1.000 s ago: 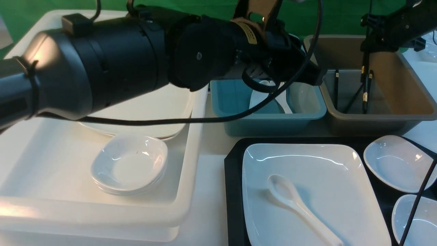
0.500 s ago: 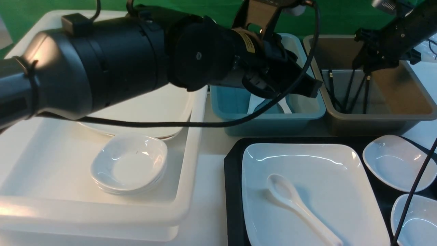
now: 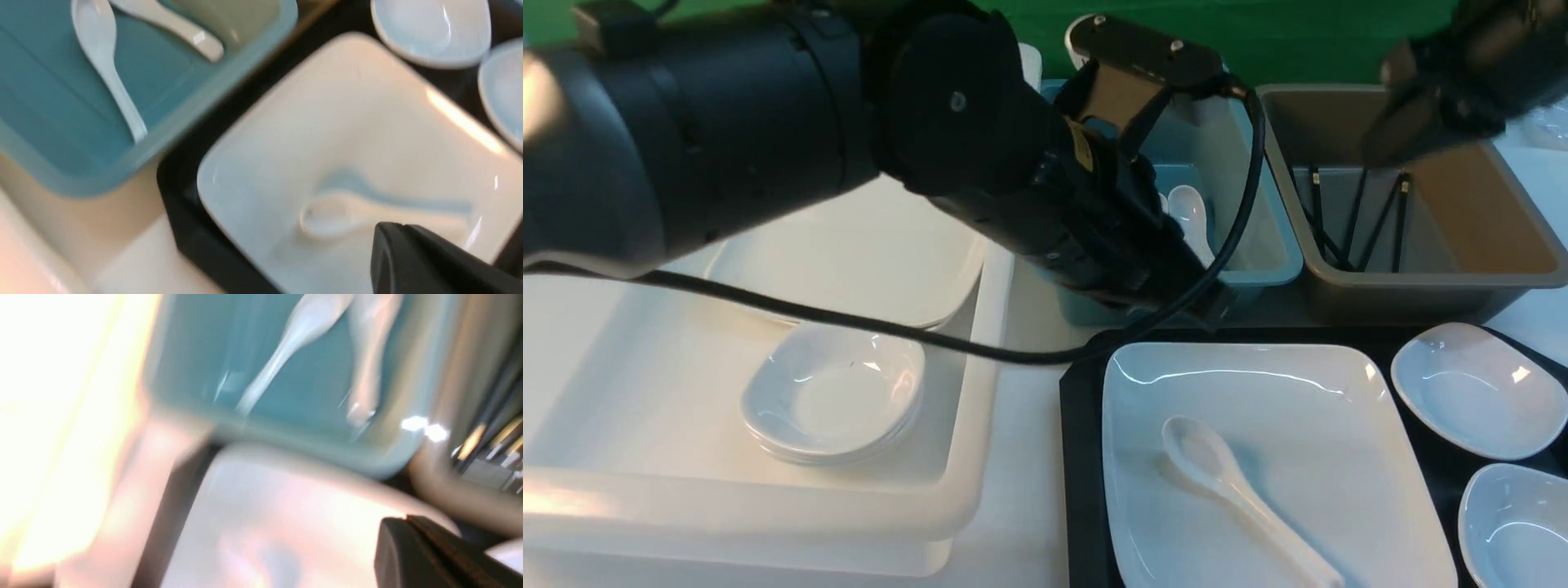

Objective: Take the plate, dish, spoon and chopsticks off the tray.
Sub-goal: Use the right arm to grab a soup spoon from the plate

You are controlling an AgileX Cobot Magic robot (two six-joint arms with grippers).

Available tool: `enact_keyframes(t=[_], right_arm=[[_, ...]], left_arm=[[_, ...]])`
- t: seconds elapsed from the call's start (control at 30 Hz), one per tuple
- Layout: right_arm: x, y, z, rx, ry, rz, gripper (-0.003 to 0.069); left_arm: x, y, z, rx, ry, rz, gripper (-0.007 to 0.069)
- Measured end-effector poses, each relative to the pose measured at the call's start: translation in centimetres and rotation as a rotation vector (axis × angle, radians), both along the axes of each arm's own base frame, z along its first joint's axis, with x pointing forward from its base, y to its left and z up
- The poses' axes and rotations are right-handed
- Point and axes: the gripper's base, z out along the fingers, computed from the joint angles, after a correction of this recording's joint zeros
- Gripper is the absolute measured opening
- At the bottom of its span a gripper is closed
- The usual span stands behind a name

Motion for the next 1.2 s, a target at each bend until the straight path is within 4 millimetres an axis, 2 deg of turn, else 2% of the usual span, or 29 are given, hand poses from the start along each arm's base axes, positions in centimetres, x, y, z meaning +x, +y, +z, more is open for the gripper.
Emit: enact_keyframes(t=[0.17, 0.33, 0.43, 0.53, 0.7, 0.9, 0.93, 0.97, 1.07, 1.2], right_arm=[[-6.3, 1.4, -3.2, -0.056, 0.064, 0.079, 0.0047], [-10.7, 1.1, -4.6, -0.058, 0.047, 0.080, 0.0057], [-12.0, 0.7, -4.7, -0.061, 0.032, 0.077, 0.0062], [-13.7, 0.1, -4.3, -0.082, -0.019, 0.088, 0.0075], [-14.5, 0.0, -4.1, -0.093, -0.035, 0.132, 0.0093], [-14.0, 1.2, -4.7, -0.112, -0.052, 0.227, 0.0169], [-13.6, 2.0, -5.3, -0.125, -0.044, 0.264, 0.0211], [-13.7, 2.1, -5.3, -0.125, -0.044, 0.269, 0.0217], [-12.5, 3.2, -7.1, -0.181, 0.001, 0.261, 0.0294], [-11.5, 4.0, -9.1, -0.234, 0.065, 0.268, 0.0345]], left_arm=[[-1.2, 0.7, -0.2, 0.081, 0.095, -0.058, 0.0002], [-2.0, 0.4, -1.0, 0.077, 0.162, -0.080, 0.0002], [-2.8, -0.2, -1.3, 0.096, 0.161, -0.112, 0.0002], [-4.3, -1.7, -1.9, 0.135, 0.146, -0.156, 0.0002], [-5.1, -3.2, -2.8, 0.112, 0.186, -0.150, 0.0002], [-5.0, -3.2, -3.3, 0.123, 0.225, -0.133, 0.0002], [-4.8, -2.9, -3.3, 0.129, 0.238, -0.119, 0.0002], [-4.8, -2.9, -3.3, 0.129, 0.238, -0.119, 0.0002], [-4.4, -2.2, -2.9, 0.119, 0.252, -0.082, 0.0002], [-4.4, -2.1, -2.8, 0.112, 0.258, -0.075, 0.0002]])
